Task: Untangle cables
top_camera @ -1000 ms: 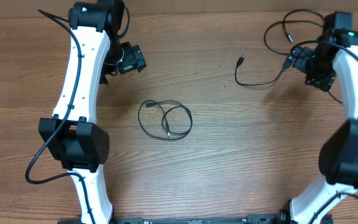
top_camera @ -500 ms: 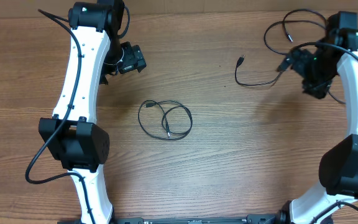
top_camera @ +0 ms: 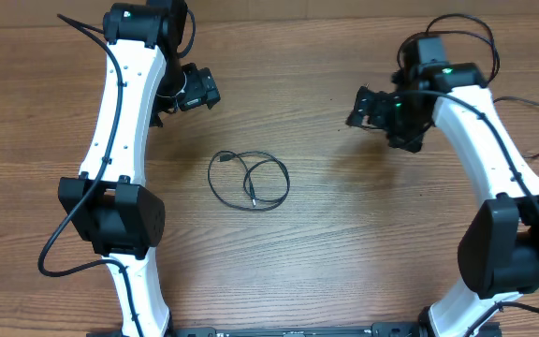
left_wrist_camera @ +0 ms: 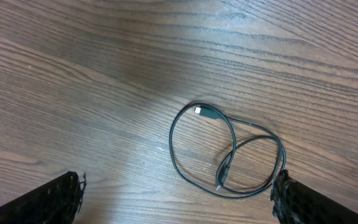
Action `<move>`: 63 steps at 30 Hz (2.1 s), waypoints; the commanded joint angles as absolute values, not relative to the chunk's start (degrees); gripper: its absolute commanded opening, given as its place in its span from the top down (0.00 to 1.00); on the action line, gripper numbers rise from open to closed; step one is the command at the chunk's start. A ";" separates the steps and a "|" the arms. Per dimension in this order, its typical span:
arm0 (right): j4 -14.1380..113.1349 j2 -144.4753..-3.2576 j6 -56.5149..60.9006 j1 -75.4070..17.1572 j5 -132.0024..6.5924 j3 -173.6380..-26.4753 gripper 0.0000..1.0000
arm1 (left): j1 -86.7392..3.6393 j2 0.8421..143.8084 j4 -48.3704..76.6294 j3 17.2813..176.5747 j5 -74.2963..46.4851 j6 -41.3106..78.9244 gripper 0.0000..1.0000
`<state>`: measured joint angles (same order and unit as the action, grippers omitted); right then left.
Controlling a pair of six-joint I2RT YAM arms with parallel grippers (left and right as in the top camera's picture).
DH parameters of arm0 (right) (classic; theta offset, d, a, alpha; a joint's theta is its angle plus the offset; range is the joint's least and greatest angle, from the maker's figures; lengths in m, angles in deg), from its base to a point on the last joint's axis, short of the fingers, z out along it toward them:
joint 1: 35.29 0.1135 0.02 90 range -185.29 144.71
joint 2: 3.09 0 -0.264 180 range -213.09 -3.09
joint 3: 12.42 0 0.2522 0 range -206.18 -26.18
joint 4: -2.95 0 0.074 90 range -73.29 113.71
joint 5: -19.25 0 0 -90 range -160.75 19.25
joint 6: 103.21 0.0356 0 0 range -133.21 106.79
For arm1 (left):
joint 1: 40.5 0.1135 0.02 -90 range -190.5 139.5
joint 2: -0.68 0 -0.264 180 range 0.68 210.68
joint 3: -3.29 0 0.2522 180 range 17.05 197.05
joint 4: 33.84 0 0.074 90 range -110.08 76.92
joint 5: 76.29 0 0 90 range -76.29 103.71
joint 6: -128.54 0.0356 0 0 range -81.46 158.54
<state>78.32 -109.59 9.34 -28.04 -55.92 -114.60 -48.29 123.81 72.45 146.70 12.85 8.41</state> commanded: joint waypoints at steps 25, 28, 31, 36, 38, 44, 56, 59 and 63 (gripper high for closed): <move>64.00 -109.53 23.28 -9.79 -62.15 -101.05 0.00 | -48.40 124.38 72.39 146.41 12.63 7.02 0.01; 62.67 -109.53 26.59 -9.79 -62.13 -100.59 0.00 | -48.45 124.38 72.39 146.41 12.63 7.02 0.00; 61.20 -109.53 27.31 -9.79 -62.15 -99.91 0.00 | -48.42 124.38 72.39 146.41 12.63 7.02 0.00; 59.80 -109.53 27.28 -9.79 -62.17 -98.45 0.00 | -48.42 124.38 72.39 146.41 12.63 7.02 0.01; 59.85 -109.53 27.26 -9.79 -62.10 -98.45 0.00 | -48.42 124.38 72.37 146.41 12.63 6.99 0.01; 59.78 -109.53 27.02 -9.79 -62.15 -98.45 0.00 | -48.45 124.38 71.36 146.41 9.46 5.00 0.00; 58.93 -109.53 26.87 -9.79 -62.19 -98.45 0.00 | -51.72 124.03 76.78 145.25 -12.38 26.34 0.07; 59.00 -109.53 26.85 -9.79 -62.19 -98.45 0.00 | -53.91 123.79 76.78 144.64 -10.50 26.97 0.00; 59.61 -109.53 26.08 -9.79 -62.17 -98.45 0.00 | -55.86 122.39 76.78 143.40 -10.50 26.14 0.00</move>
<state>59.59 -109.61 26.61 -9.71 -61.36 -98.76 -54.83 123.81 76.59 144.47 -9.05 23.78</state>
